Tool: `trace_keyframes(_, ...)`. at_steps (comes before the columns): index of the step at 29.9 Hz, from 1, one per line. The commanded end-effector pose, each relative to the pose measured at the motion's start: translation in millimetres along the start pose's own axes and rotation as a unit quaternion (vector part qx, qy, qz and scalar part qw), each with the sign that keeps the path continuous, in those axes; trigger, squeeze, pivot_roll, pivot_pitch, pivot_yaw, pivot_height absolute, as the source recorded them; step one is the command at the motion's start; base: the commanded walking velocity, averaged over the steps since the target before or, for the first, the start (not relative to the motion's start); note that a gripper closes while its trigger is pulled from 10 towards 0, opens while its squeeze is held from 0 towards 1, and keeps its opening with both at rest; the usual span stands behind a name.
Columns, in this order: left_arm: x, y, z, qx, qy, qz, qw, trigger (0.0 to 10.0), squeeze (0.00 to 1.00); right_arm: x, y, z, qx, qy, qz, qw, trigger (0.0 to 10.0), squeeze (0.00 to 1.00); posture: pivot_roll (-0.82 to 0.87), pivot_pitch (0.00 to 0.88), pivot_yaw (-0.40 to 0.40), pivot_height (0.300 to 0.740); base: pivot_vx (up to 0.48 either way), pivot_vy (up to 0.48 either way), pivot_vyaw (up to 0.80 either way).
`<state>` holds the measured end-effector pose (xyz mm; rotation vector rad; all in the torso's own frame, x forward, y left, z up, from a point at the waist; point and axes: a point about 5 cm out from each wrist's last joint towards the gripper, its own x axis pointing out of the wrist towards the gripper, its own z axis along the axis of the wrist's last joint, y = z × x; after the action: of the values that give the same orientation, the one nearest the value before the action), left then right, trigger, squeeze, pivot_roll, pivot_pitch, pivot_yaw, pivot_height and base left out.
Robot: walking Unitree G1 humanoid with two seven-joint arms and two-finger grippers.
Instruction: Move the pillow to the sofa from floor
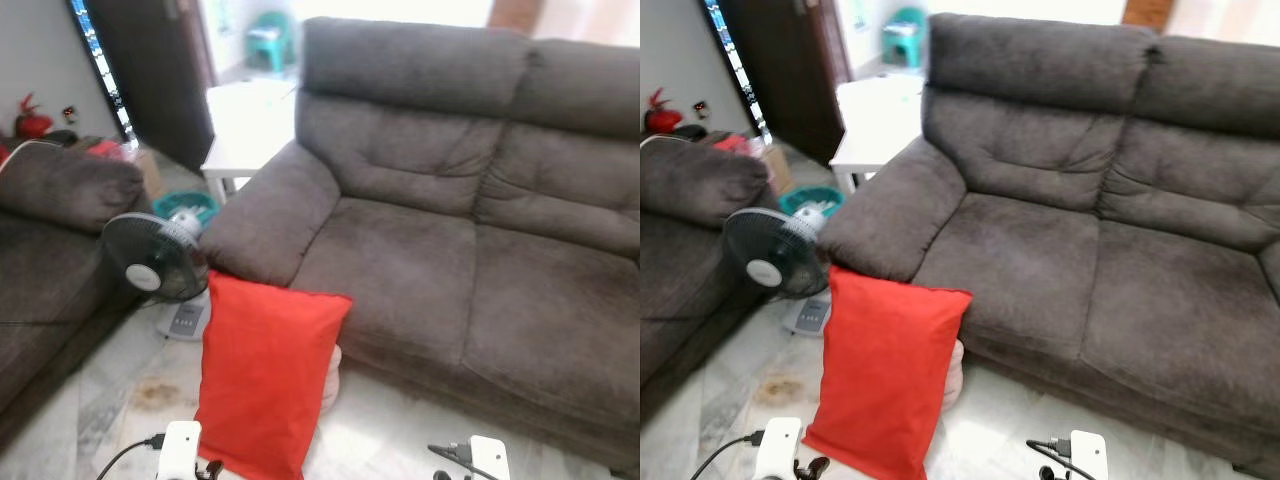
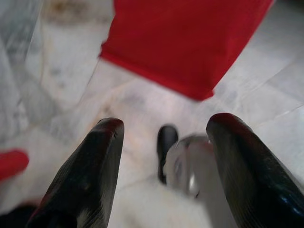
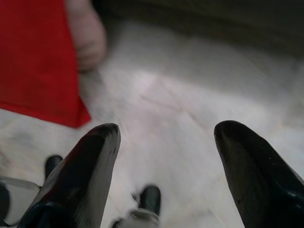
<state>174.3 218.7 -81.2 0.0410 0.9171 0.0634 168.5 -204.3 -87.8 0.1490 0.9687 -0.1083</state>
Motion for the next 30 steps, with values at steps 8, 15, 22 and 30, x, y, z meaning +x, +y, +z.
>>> trace_keyframes(8, -0.4, 2.0, -2.8, -0.005, 0.011, 0.004, 1.000, 10.0, 0.00, 0.2, 3.0, -1.9, 0.002, 0.002, 0.003, 1.000, 10.0, 0.00, 0.10, 0.000, -0.021, 0.740, 0.273, 0.000, 0.00)
trace_keyframes(15, -0.4, 2.3, -2.6, -0.003, 0.011, 0.003, 1.000, 10.0, 0.00, 0.3, 3.7, -1.7, 0.002, 0.002, 0.004, 1.000, 10.0, 0.00, 0.10, 0.000, -0.019, 0.740, 0.277, 0.000, 0.00)
trace_keyframes(22, -0.4, 2.5, -2.4, -0.001, 0.011, 0.002, 1.000, 10.0, 0.00, 0.4, 4.0, -1.3, -0.005, 0.002, 0.006, 1.000, 10.0, 0.00, 0.10, 0.000, -0.018, 0.740, 0.277, 0.000, 0.00)
trace_keyframes(30, -0.3, 3.2, -1.8, 0.007, 0.011, 0.005, 1.000, 10.0, 0.00, 0.6, 4.4, -0.4, -0.024, 0.004, 0.010, 1.000, 10.0, 0.00, 0.10, 0.000, -0.017, 0.740, 0.208, 0.000, 0.20)
